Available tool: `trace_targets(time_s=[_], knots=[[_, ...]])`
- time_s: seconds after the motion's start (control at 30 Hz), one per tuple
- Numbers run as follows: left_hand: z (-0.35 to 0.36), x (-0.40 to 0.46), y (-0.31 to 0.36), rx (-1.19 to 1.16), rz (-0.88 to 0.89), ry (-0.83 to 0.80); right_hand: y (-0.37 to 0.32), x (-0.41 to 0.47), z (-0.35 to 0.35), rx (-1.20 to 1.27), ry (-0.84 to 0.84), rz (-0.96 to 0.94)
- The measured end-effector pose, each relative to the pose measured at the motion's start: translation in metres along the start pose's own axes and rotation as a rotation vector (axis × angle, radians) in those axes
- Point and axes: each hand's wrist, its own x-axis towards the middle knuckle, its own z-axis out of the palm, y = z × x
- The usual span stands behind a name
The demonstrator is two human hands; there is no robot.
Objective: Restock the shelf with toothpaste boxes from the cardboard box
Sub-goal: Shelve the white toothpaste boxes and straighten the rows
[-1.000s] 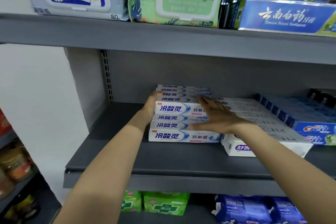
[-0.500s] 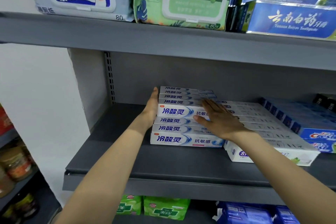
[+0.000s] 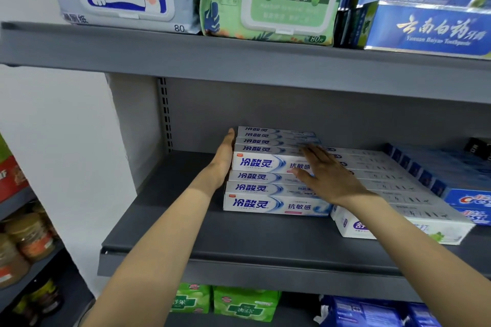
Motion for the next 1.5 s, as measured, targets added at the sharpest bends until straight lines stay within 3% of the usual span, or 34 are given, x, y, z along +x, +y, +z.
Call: trace_targets(time_s=[0.13,0.67,0.9,1.23,1.4,1.5], knots=[[-0.004,0.001,-0.003,-0.071,-0.003,0.073,0.002,0.000,-0.001,0.019,-0.001,-0.007],[0.004,-0.015,-0.002,-0.076,-0.049,0.028,0.004,-0.005,-0.001,0.051,-0.019,-0.035],[0.000,-0.032,-0.016,0.104,0.082,-0.017,0.013,-0.021,0.003,0.011,-0.021,-0.059],[0.003,-0.051,-0.011,0.138,0.157,-0.054,0.005,-0.019,0.007,-0.028,-0.025,-0.018],[0.008,-0.071,-0.012,0.013,0.089,0.102,0.002,-0.024,0.009,-0.032,0.019,0.009],[0.012,-0.077,-0.024,0.047,0.074,0.102,-0.002,-0.028,0.010,-0.020,0.013,-0.020]])
